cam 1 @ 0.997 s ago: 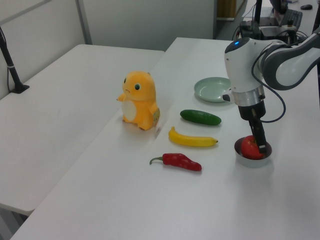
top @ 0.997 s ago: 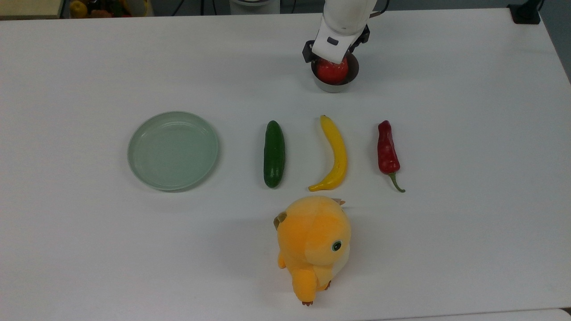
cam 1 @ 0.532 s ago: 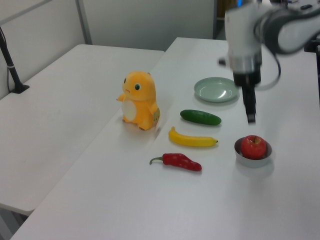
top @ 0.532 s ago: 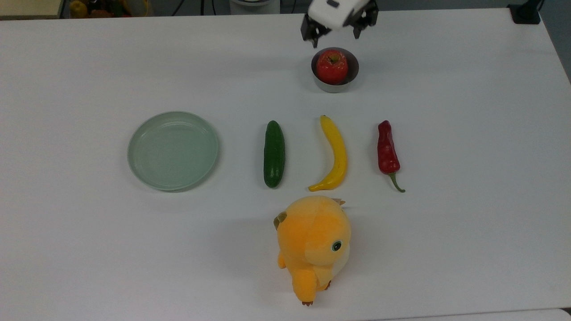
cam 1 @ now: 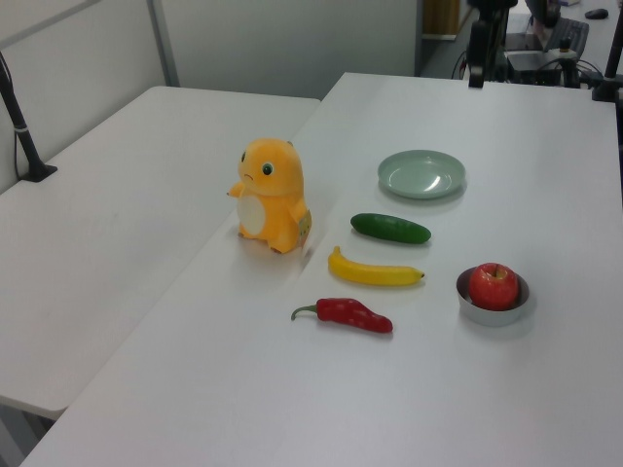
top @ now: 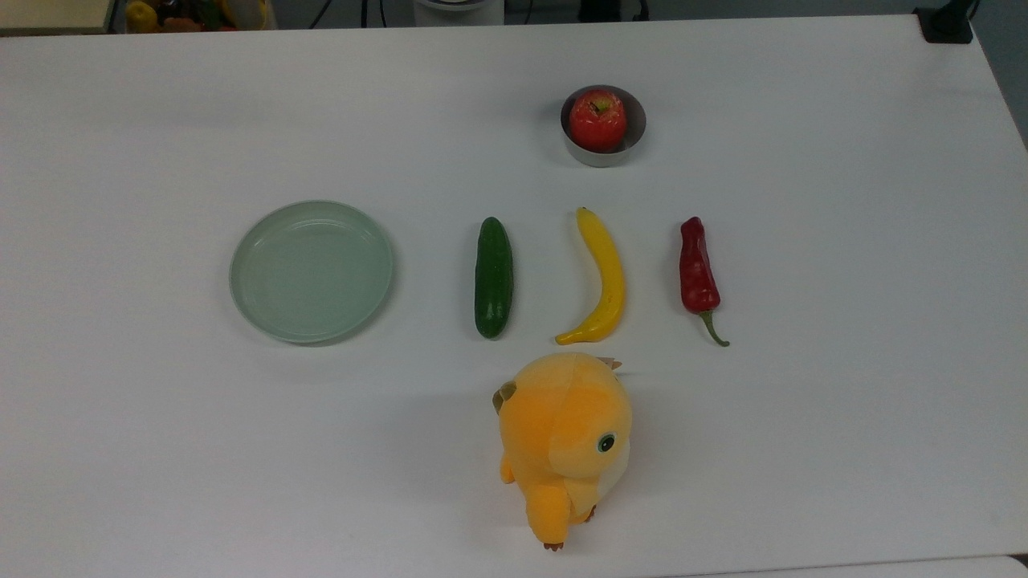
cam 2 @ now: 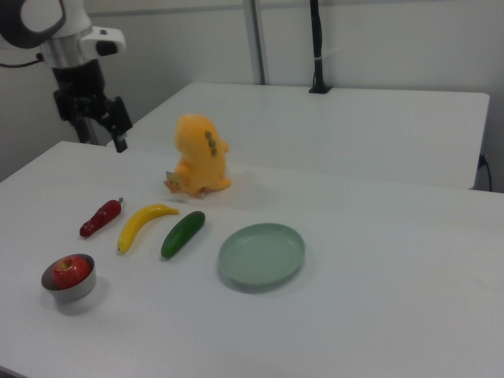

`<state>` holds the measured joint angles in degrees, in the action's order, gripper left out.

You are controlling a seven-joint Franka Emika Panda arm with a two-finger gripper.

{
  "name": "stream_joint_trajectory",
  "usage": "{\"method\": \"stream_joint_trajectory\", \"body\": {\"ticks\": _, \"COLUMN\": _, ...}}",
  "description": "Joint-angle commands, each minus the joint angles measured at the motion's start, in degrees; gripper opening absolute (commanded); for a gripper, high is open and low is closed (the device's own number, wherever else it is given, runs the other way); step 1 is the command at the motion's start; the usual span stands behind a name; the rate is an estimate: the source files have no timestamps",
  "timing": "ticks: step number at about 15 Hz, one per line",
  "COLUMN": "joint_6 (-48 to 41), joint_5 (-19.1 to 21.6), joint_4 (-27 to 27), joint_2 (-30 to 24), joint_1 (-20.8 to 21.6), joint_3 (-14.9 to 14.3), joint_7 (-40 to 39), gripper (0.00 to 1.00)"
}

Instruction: Put the red apple in the bowl

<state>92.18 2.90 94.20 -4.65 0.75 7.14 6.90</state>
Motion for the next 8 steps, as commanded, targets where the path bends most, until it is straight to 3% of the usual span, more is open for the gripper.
{"method": "stream_joint_trajectory", "body": {"ticks": 1, "joint_6": 1.9, "joint_5": -0.2, "joint_4": 0.4, "joint_2": 0.3, "joint_1": 2.8, "joint_3": -5.6, "joint_7": -2.9, "gripper": 1.0}}
{"method": "stream_joint_trajectory", "body": {"ticks": 5, "joint_6": 8.4, "joint_5": -0.2, "joint_4": 1.1, "joint_2": 1.9, "joint_1": 2.6, "joint_3": -6.8, "joint_7": -5.4, "gripper": 1.0}}
{"method": "stream_joint_trajectory", "body": {"ticks": 8, "joint_6": 8.1, "joint_5": 0.0, "joint_4": 1.2, "joint_2": 1.9, "joint_1": 2.5, "joint_3": -7.7, "joint_7": -6.3, "gripper": 1.0}}
